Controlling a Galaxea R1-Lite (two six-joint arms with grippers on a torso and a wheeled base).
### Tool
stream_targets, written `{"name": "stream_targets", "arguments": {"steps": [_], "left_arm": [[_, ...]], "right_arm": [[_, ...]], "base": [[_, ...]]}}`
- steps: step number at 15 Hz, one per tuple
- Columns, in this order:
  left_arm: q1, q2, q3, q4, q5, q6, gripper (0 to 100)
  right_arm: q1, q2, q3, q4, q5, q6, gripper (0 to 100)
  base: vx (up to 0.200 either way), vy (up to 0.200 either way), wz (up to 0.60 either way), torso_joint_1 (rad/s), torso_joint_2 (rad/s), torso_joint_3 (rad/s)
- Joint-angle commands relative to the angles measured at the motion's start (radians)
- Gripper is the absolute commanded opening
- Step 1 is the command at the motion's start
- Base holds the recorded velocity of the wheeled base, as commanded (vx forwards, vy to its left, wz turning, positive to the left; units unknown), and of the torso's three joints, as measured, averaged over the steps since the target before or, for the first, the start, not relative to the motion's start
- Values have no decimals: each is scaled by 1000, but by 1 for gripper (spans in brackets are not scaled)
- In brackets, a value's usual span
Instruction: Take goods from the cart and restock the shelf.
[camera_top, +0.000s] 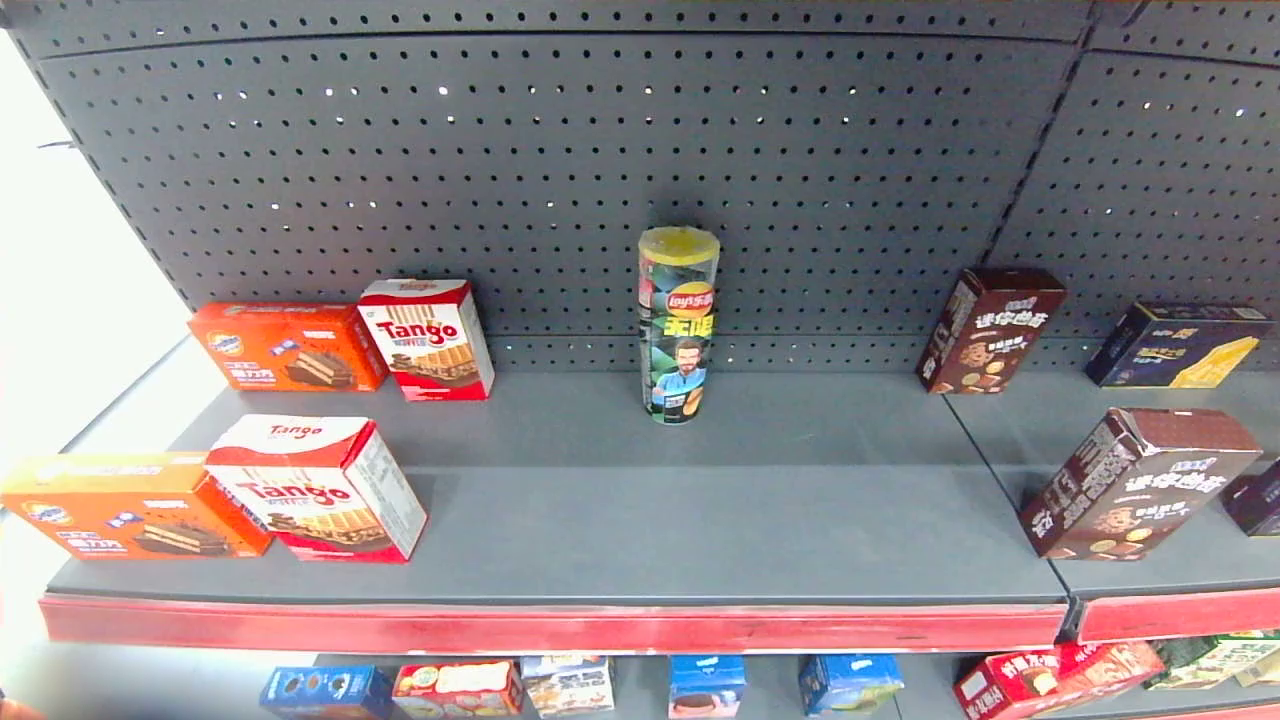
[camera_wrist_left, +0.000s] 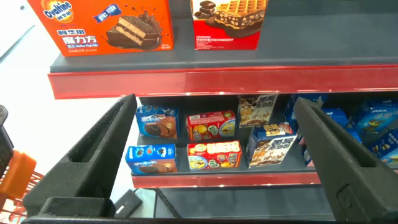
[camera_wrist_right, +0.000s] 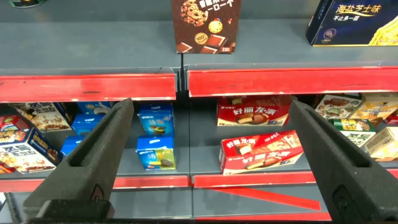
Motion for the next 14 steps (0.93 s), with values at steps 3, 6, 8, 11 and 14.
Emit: {"name": "stream_targets", "arguments": {"steps": [3, 6, 8, 11, 14], "left_arm": [[0, 0, 0, 0, 0, 0, 100], [0, 0, 0, 0, 0, 0, 100], [0, 0, 0, 0, 0, 0, 100], [0, 0, 0, 1, -1, 0, 100], [0, 0, 0, 1, -1, 0, 100]], "right_arm": [[0, 2, 0, 0, 1, -2, 100], [0, 2, -2, 0, 1, -2, 100], [0, 2, -2, 0, 3, -11, 100], [0, 2, -2, 0, 1, -6, 100], [0, 2, -2, 0, 1, -8, 100]], "base": [[0, 0, 0, 0, 0, 0], [0, 0, 0, 0, 0, 0], [0, 0, 0, 0, 0, 0], [0, 0, 0, 0, 0, 0], [0, 0, 200, -1, -1, 1]]}}
